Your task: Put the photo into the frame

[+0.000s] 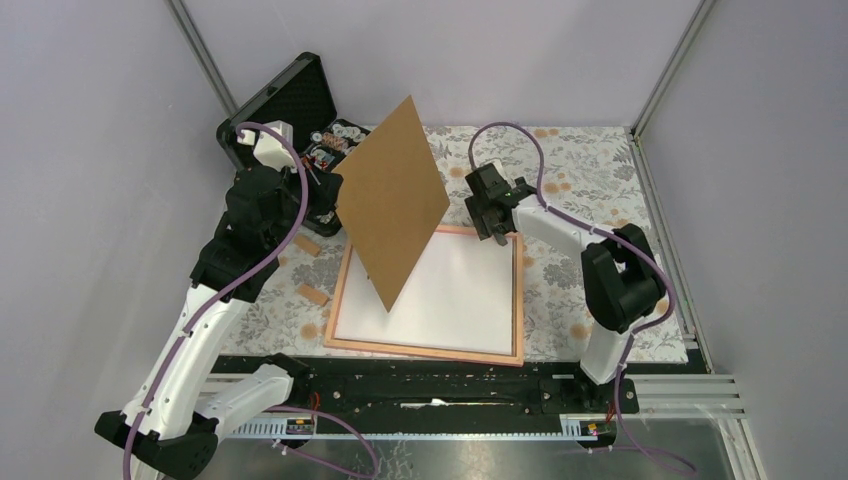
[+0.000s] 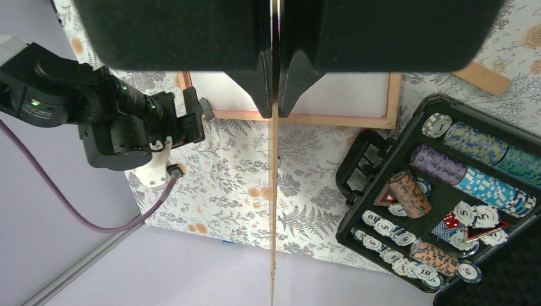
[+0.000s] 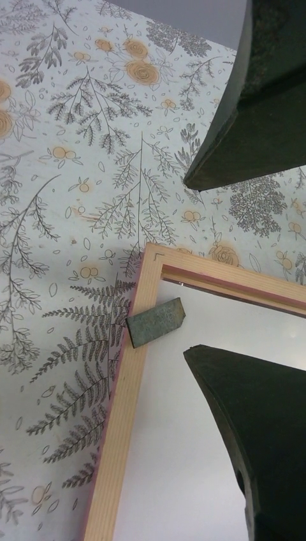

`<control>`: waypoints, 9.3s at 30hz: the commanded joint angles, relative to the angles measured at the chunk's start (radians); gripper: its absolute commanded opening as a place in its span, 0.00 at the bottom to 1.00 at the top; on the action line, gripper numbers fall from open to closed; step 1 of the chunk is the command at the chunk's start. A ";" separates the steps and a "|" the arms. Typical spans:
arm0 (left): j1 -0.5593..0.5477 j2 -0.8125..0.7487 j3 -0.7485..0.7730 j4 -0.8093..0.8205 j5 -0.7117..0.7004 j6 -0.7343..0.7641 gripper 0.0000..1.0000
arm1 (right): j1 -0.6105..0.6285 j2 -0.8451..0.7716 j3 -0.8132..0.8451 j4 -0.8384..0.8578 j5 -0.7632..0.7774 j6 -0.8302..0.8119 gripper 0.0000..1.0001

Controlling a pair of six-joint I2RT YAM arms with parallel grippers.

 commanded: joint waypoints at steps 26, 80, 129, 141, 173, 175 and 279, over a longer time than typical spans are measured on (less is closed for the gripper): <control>0.001 -0.008 -0.009 0.080 0.000 0.003 0.00 | 0.014 0.195 0.071 0.006 0.177 -0.038 1.00; 0.001 0.003 -0.012 0.083 0.050 -0.021 0.00 | -0.161 0.176 0.084 0.019 0.046 0.126 1.00; 0.023 -0.074 -0.165 0.087 0.048 -0.097 0.00 | -0.145 -0.285 -0.113 0.340 -1.107 0.421 1.00; 0.296 -0.040 -0.293 0.018 0.221 -0.055 0.00 | -0.372 0.454 0.541 0.362 -1.473 0.468 1.00; 0.254 0.012 -0.374 0.226 0.217 0.319 0.00 | -0.410 0.813 0.615 2.079 -1.941 1.793 0.65; 0.257 0.024 -0.363 0.220 0.185 0.294 0.00 | -0.415 0.755 0.520 2.085 -1.925 1.770 0.56; -0.938 0.088 0.032 -0.030 -0.467 0.745 0.00 | -0.590 -0.839 -0.091 0.508 -1.798 -0.013 1.00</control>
